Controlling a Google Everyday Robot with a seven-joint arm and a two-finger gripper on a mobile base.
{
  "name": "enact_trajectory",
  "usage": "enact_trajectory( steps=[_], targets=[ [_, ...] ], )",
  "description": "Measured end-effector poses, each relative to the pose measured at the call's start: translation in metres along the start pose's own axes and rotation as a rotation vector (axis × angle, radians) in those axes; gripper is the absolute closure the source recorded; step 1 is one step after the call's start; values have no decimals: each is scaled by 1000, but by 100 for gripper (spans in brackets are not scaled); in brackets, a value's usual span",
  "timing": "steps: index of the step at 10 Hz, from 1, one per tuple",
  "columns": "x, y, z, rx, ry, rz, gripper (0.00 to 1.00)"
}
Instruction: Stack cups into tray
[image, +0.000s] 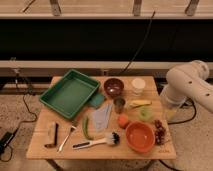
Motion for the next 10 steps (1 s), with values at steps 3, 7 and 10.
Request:
enact_trajectory(
  steps=[3,7,10],
  targets=[
    [0,-17,0,28,-6,-75,35],
    [-7,-93,14,84,-64,-222,35],
    [-9,-132,31,89,-170,-324,35]
  ],
)
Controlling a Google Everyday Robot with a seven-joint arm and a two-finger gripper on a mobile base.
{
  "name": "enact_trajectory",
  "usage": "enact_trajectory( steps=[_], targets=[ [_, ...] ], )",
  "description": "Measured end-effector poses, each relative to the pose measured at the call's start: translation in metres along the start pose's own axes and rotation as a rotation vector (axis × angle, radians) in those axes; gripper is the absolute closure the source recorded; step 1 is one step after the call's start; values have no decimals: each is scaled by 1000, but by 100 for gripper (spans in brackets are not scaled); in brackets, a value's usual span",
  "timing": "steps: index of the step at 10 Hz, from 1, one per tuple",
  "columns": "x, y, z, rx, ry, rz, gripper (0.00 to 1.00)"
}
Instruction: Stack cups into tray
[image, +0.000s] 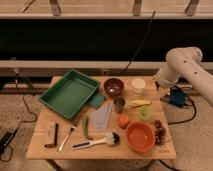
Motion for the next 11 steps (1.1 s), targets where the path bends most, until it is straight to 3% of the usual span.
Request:
enact_trajectory(
  steps=[3,6,11],
  targets=[
    [10,-5,17,-14,-61,-68,35],
    [15,-5,47,-24,-82,-102,35],
    [27,-26,65,33,-75,-112,35]
  ],
)
